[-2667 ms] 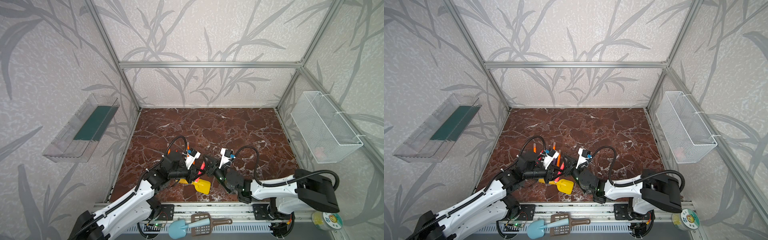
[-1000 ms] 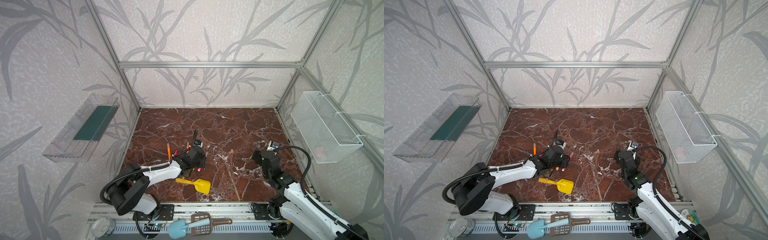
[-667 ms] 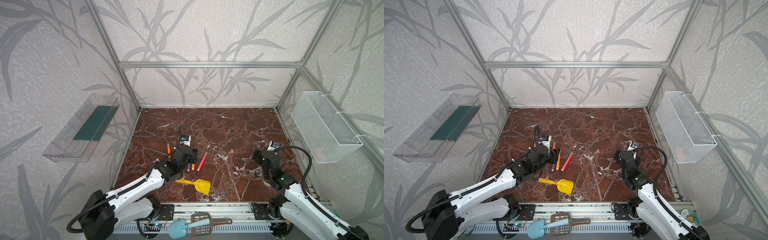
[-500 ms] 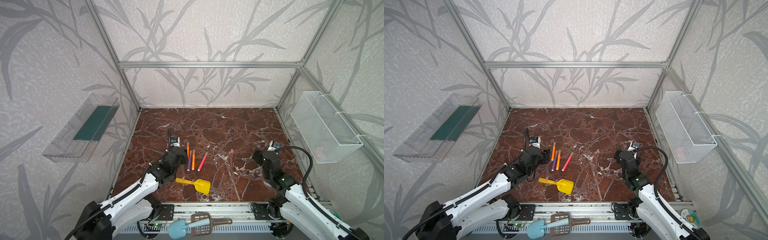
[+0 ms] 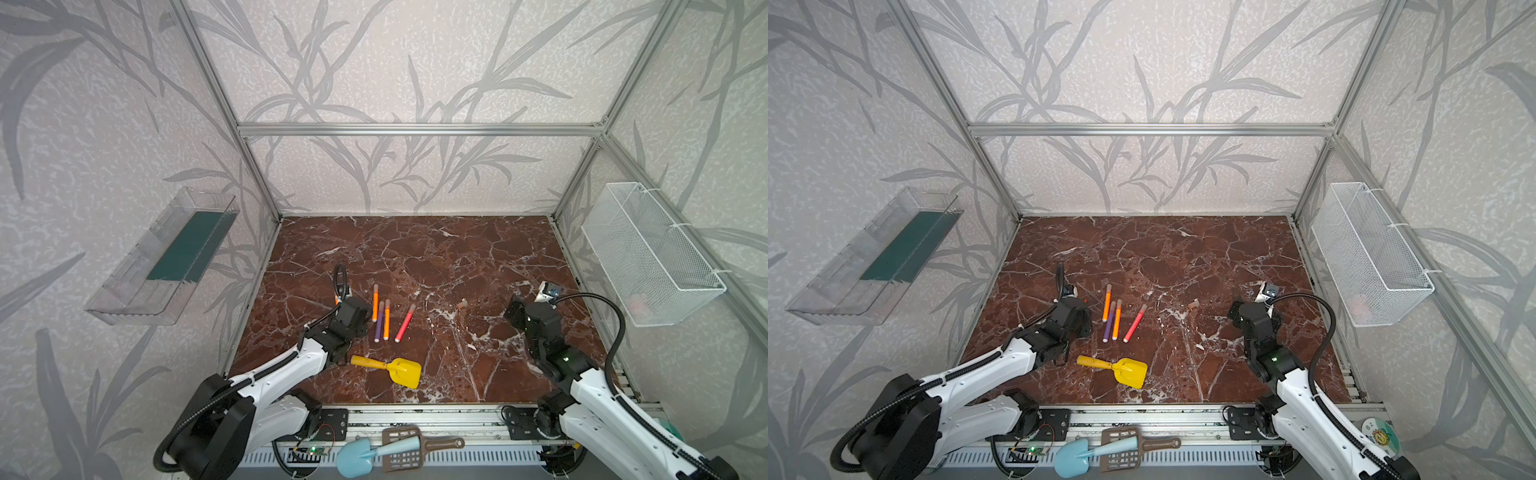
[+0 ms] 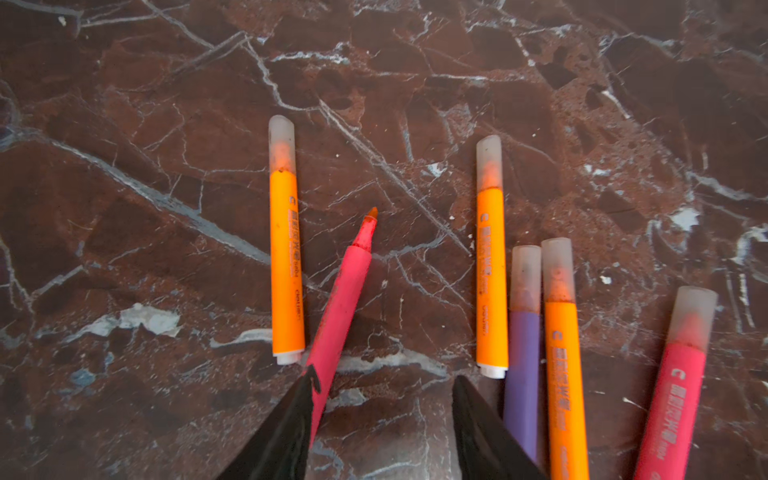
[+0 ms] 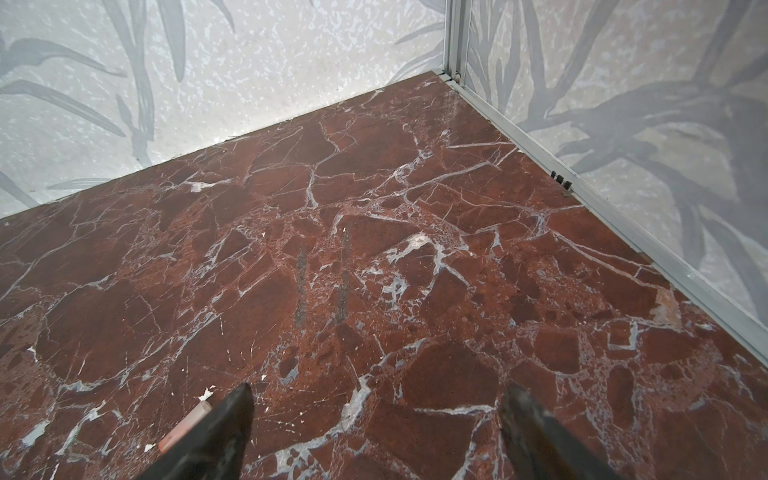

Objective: Insert the pens into the pen caps
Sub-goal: 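Lower the left gripper onto the uncapped pink marker and close on it, then lift the uncapped pink marker upright with left gripper while right gripper approaches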

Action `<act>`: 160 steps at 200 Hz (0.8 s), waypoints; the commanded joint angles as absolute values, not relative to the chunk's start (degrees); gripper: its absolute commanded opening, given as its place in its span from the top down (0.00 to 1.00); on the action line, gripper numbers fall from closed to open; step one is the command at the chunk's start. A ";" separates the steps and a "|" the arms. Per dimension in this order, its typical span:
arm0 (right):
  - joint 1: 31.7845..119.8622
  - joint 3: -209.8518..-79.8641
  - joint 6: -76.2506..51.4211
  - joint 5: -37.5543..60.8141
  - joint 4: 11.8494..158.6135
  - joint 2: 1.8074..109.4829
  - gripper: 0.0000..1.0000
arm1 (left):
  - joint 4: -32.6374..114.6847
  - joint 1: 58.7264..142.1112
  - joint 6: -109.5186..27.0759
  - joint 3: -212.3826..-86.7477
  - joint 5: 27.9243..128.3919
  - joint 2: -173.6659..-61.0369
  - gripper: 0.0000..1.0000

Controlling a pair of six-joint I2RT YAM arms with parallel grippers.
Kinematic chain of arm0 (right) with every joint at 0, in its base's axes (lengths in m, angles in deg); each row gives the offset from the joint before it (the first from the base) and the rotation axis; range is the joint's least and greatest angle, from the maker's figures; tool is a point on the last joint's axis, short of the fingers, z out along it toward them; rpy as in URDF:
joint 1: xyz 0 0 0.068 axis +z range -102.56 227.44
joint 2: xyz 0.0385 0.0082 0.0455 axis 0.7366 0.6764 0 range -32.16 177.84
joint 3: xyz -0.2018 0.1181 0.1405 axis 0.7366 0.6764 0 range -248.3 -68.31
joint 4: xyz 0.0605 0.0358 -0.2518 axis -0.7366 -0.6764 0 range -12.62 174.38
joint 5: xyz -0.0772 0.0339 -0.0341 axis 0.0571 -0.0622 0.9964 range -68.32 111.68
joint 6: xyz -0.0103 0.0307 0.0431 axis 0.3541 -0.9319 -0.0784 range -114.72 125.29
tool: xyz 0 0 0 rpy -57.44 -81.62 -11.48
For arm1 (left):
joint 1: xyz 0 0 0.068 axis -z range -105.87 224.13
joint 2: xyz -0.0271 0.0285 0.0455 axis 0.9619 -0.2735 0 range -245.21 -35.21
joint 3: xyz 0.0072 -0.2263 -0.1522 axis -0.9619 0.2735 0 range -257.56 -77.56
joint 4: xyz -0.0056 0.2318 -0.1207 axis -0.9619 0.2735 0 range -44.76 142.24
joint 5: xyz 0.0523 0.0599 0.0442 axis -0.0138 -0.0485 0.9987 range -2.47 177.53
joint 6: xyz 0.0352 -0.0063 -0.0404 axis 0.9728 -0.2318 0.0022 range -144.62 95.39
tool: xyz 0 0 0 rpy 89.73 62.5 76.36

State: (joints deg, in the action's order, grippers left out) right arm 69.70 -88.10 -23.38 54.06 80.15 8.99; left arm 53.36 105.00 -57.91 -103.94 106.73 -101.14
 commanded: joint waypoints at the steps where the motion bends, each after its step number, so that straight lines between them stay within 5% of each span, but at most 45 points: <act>1: 69.50 -87.47 -22.86 54.03 80.62 8.13 0.09 | 53.42 104.42 -61.14 -106.38 109.25 -104.79 0.45; 160: 69.50 -86.83 -22.73 53.50 80.69 6.71 0.09 | 56.01 104.31 -64.28 -110.96 106.55 -117.20 0.47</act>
